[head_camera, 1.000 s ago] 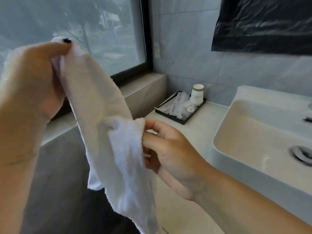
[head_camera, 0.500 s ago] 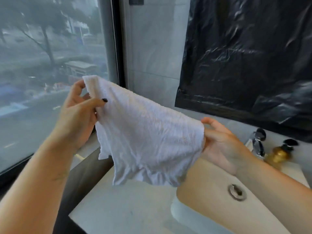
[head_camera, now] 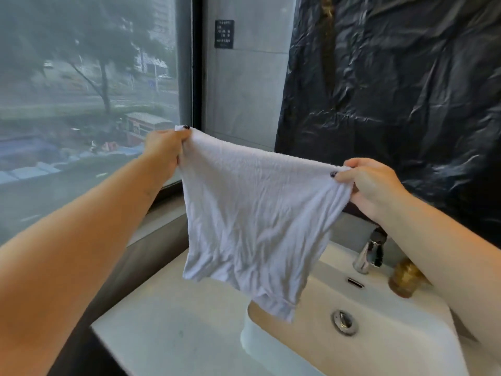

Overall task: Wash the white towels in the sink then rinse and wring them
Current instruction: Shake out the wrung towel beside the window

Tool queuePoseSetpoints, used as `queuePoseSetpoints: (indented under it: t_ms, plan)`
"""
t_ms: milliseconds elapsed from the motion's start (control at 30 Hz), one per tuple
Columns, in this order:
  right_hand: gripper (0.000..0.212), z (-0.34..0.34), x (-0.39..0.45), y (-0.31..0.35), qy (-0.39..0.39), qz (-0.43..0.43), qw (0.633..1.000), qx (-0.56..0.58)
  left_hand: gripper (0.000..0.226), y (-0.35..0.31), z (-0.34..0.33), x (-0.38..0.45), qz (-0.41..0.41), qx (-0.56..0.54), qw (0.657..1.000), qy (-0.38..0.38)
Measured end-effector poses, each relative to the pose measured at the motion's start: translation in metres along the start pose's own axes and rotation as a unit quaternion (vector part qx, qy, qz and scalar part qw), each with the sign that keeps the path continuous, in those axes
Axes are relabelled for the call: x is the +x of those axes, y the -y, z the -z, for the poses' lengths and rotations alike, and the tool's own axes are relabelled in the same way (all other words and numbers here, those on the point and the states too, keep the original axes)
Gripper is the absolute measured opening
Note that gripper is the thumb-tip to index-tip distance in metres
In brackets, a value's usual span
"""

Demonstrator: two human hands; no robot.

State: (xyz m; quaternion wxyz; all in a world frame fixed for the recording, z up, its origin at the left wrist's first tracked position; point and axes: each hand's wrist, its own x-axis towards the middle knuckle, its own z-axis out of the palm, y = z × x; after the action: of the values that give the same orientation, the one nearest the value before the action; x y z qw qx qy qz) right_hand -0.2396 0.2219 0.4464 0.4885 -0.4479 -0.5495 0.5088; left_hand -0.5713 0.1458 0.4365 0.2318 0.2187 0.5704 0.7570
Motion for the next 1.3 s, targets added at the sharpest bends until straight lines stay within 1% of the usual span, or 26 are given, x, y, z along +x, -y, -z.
queuePoseSetpoints:
  t_ms: [100,133,200,233,300,333,367,433,500,600,667,700,767,800,867,933,967,1000,1067,1100,1200,1233,1300]
  plan:
    - [0.031,0.003,0.003,0.005,-0.012,-0.038,0.997,0.06,0.009,-0.014,-0.001,-0.015,-0.021,0.03,0.999,-0.004]
    - [0.031,0.003,0.002,0.007,0.0,-0.046,0.996,0.077,0.01,-0.02,0.0,-0.02,-0.022,0.02,1.0,-0.008]
    - [0.031,0.005,-0.001,0.014,0.022,-0.06,0.99,0.122,0.017,-0.03,0.005,-0.025,-0.015,-0.032,0.999,-0.006]
    - [0.028,0.009,0.0,0.018,0.012,-0.073,0.984,0.161,0.019,-0.034,0.01,-0.025,-0.019,-0.057,0.998,-0.001]
    - [0.019,0.014,0.0,0.021,-0.012,-0.108,0.963,0.245,0.013,-0.042,0.019,-0.024,-0.028,-0.087,0.996,0.019]
    - [0.013,0.013,-0.004,0.018,-0.008,-0.127,0.955,0.267,0.012,-0.044,0.023,-0.022,-0.033,-0.099,0.994,0.038]
    - [0.01,0.009,-0.009,0.012,0.011,-0.152,0.953,0.26,0.014,-0.047,0.025,-0.02,-0.035,-0.105,0.992,0.062]
    - [0.012,-0.006,-0.017,-0.011,0.052,-0.214,0.961,0.167,0.019,-0.051,0.024,-0.012,-0.041,-0.091,0.989,0.106]
    - [0.017,-0.026,-0.031,-0.034,0.092,-0.264,0.957,0.076,0.014,-0.053,0.018,-0.003,-0.048,-0.059,0.989,0.13]
    - [0.024,-0.059,-0.049,-0.062,0.137,-0.294,0.946,-0.01,0.007,-0.05,0.014,0.014,-0.05,-0.036,0.987,0.15]
    - [0.026,-0.08,-0.055,-0.078,0.186,-0.319,0.926,-0.071,0.008,-0.044,0.016,0.03,-0.054,-0.029,0.983,0.176]
    - [0.028,-0.09,-0.057,-0.085,0.213,-0.333,0.912,-0.115,0.012,-0.041,0.02,0.039,-0.057,-0.024,0.979,0.193]
    - [0.027,-0.111,-0.064,-0.091,0.238,-0.349,0.888,-0.183,0.02,-0.036,0.031,0.053,-0.065,-0.005,0.972,0.227]
    - [0.023,-0.121,-0.067,-0.092,0.23,-0.35,0.886,-0.197,0.022,-0.034,0.038,0.061,-0.067,0.012,0.967,0.244]
    - [0.015,-0.137,-0.074,-0.087,0.179,-0.315,0.91,-0.2,0.027,-0.032,0.057,0.076,-0.072,0.05,0.96,0.267]
    - [0.021,-0.146,-0.075,-0.084,0.136,-0.258,0.942,-0.165,0.035,-0.029,0.079,0.095,-0.069,0.085,0.955,0.275]
    - [0.025,-0.149,-0.075,-0.082,0.104,-0.232,0.958,-0.136,0.034,-0.026,0.09,0.105,-0.056,0.097,0.954,0.279]
    - [0.025,-0.151,-0.074,-0.081,0.058,-0.207,0.971,-0.107,0.026,-0.022,0.102,0.115,-0.034,0.106,0.952,0.284]
    - [0.024,-0.152,-0.075,-0.073,-0.037,-0.152,0.985,-0.074,0.006,-0.011,0.122,0.133,0.03,0.119,0.948,0.295]
    - [0.024,-0.153,-0.076,-0.068,-0.079,-0.119,0.988,-0.058,0.001,-0.003,0.13,0.14,0.06,0.126,0.945,0.297]
    - [0.023,-0.145,-0.074,-0.064,-0.18,-0.02,0.983,-0.015,0.014,0.03,0.149,0.156,0.109,0.114,0.946,0.282]
    - [0.023,-0.143,-0.075,-0.063,-0.203,0.008,0.979,-0.014,0.014,0.04,0.154,0.156,0.121,0.104,0.947,0.278]
    - [0.02,-0.14,-0.078,-0.06,-0.23,0.046,0.971,-0.047,0.006,0.059,0.158,0.151,0.153,0.082,0.944,0.28]
